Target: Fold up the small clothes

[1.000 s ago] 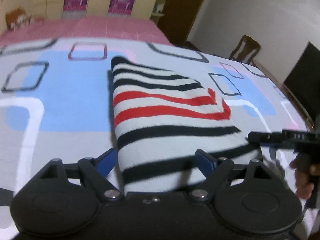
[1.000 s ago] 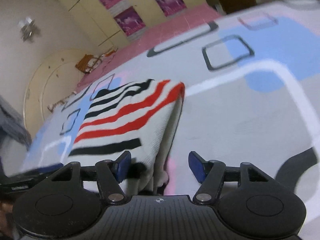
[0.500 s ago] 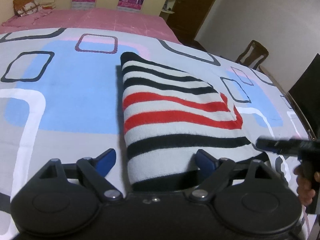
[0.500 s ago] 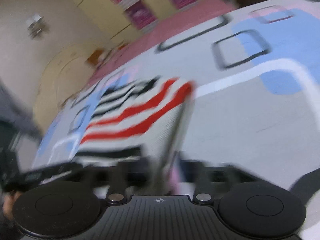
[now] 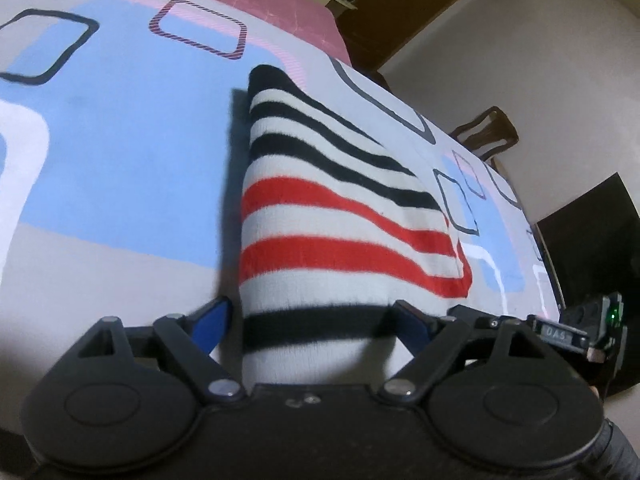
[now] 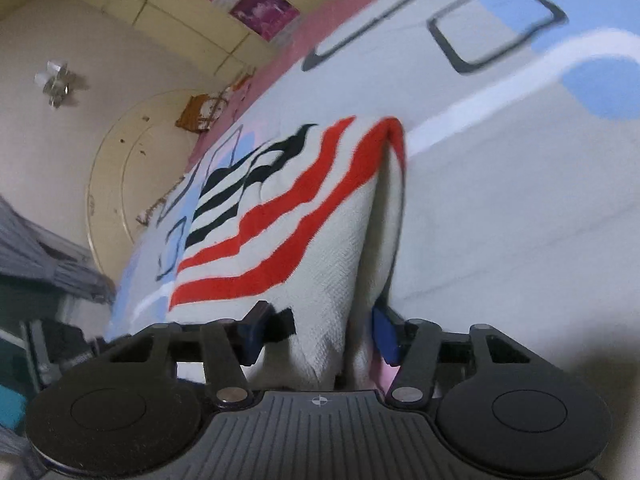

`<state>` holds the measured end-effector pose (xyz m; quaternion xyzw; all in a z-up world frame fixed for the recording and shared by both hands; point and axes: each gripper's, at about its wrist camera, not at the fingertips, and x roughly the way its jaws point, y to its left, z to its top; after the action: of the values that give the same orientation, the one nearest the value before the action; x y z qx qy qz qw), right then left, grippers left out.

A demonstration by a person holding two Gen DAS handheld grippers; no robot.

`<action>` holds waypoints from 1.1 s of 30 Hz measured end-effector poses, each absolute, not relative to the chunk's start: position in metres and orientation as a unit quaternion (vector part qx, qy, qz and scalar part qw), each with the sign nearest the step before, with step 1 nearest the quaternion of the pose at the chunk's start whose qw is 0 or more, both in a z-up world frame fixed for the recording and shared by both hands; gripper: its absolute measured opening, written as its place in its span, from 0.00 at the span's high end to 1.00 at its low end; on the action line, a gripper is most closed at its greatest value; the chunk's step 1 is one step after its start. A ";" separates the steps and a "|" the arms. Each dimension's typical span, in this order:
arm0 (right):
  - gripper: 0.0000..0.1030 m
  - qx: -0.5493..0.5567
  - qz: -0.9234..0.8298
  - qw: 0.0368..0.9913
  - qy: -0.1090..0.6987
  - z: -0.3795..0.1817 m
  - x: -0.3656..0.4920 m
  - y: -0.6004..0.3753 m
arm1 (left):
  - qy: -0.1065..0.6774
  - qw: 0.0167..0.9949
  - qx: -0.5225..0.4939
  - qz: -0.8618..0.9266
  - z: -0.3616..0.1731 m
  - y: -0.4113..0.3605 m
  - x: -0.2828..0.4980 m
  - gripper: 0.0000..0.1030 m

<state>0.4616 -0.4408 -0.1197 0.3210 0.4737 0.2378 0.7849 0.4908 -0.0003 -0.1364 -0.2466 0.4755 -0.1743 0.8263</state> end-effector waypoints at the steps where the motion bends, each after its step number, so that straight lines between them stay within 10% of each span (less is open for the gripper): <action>1: 0.47 0.324 0.232 0.786 0.472 -0.120 0.462 -0.441 | 0.477 0.826 -0.242 -0.177 -0.136 -0.001 0.493 0.22; 12: 0.68 0.141 0.163 0.873 0.438 -0.079 0.431 -0.377 | 0.460 0.865 -0.072 -0.190 -0.103 -0.046 0.486 0.48; 33: 0.69 0.046 0.200 0.903 0.378 -0.020 0.392 -0.189 | 0.405 0.899 -0.013 -0.167 -0.052 -0.018 0.448 0.50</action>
<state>0.3925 -0.1893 -0.0204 0.0464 0.3776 0.2001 0.9029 0.4476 -0.0180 -0.0517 -0.0131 0.4049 -0.1675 0.8988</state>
